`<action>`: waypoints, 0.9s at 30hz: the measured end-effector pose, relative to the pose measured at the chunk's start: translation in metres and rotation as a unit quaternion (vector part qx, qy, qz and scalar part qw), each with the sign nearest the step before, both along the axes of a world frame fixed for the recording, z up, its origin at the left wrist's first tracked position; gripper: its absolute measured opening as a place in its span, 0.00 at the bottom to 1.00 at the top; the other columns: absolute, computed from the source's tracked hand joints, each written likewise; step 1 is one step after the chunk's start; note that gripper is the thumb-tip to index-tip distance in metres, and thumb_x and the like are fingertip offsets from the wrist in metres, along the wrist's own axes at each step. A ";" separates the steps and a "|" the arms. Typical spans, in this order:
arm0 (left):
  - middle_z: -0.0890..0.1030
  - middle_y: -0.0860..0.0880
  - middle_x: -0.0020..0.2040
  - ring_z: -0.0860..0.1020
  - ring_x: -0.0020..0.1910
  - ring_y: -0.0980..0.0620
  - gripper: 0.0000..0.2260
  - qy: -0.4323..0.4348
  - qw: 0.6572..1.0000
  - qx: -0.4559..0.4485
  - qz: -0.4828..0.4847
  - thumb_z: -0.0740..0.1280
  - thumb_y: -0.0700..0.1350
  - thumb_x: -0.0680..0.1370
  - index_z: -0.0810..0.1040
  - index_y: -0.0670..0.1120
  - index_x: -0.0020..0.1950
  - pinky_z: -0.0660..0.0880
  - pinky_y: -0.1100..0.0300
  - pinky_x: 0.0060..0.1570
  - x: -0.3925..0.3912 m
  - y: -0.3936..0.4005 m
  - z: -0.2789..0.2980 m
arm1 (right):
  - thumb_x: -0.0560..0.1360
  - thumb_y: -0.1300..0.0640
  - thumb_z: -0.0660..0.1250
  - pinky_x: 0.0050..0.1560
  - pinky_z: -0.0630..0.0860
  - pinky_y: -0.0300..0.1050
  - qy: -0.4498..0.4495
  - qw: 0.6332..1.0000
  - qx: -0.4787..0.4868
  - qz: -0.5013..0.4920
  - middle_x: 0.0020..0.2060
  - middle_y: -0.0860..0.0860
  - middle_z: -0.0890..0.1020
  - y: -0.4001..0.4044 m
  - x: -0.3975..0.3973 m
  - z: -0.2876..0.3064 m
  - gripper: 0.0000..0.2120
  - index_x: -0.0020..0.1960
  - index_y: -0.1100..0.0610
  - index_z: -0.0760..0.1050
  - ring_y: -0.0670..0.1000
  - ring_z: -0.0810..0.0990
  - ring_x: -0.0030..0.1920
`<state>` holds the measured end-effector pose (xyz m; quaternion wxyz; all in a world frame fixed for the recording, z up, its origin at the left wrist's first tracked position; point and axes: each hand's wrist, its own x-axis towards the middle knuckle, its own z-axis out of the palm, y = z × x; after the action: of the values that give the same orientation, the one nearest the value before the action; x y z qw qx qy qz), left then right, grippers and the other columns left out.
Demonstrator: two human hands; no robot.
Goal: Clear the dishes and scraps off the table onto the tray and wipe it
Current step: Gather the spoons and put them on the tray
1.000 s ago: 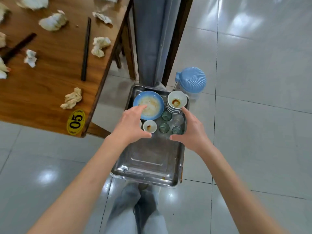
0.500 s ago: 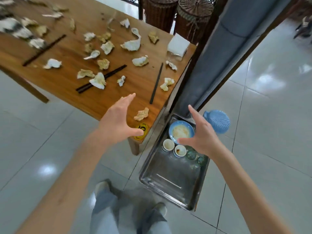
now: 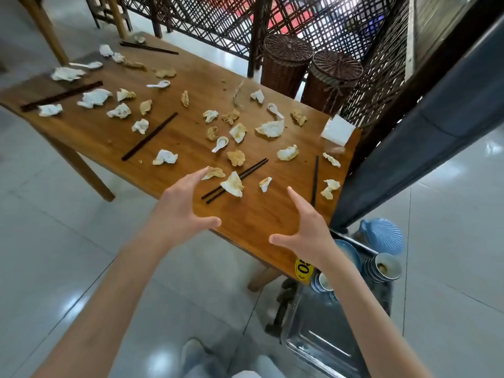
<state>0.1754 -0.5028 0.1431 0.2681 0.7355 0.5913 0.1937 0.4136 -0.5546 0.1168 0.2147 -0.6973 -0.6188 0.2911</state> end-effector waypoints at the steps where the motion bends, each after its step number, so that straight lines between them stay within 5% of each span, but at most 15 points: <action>1: 0.66 0.52 0.73 0.64 0.70 0.52 0.45 -0.003 1.000 0.002 0.001 0.79 0.50 0.63 0.59 0.54 0.74 0.67 0.58 0.61 -0.005 0.009 -0.002 | 0.63 0.51 0.79 0.67 0.62 0.45 0.000 1.000 0.002 -0.009 0.73 0.46 0.61 0.006 -0.006 -0.001 0.51 0.76 0.48 0.50 0.48 0.60 0.72; 4: 0.67 0.52 0.72 0.66 0.70 0.52 0.43 -0.008 1.000 -0.003 -0.004 0.78 0.51 0.64 0.60 0.54 0.74 0.68 0.57 0.60 -0.012 0.035 -0.012 | 0.64 0.49 0.77 0.66 0.67 0.50 -0.016 0.999 -0.008 -0.035 0.73 0.45 0.62 0.025 -0.016 -0.005 0.48 0.75 0.46 0.51 0.48 0.61 0.72; 17: 0.72 0.52 0.68 0.69 0.67 0.52 0.34 0.002 0.998 -0.030 -0.062 0.76 0.51 0.68 0.66 0.54 0.71 0.67 0.59 0.60 0.019 0.182 -0.055 | 0.67 0.50 0.76 0.65 0.66 0.45 -0.017 0.993 -0.013 -0.113 0.72 0.46 0.64 0.145 0.005 -0.030 0.43 0.75 0.47 0.55 0.49 0.63 0.71; 27: 0.74 0.52 0.66 0.70 0.65 0.52 0.28 0.039 0.996 -0.080 -0.022 0.75 0.50 0.69 0.71 0.53 0.68 0.68 0.58 0.59 0.021 0.275 -0.082 | 0.68 0.49 0.75 0.62 0.69 0.43 0.033 0.988 -0.107 -0.106 0.69 0.45 0.68 0.240 -0.015 -0.069 0.40 0.73 0.44 0.57 0.48 0.67 0.69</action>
<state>0.1964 -0.2278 0.0613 0.3074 0.7315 0.5985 0.1106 0.3989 -0.3142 0.0478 0.1887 -0.7682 -0.4989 0.3541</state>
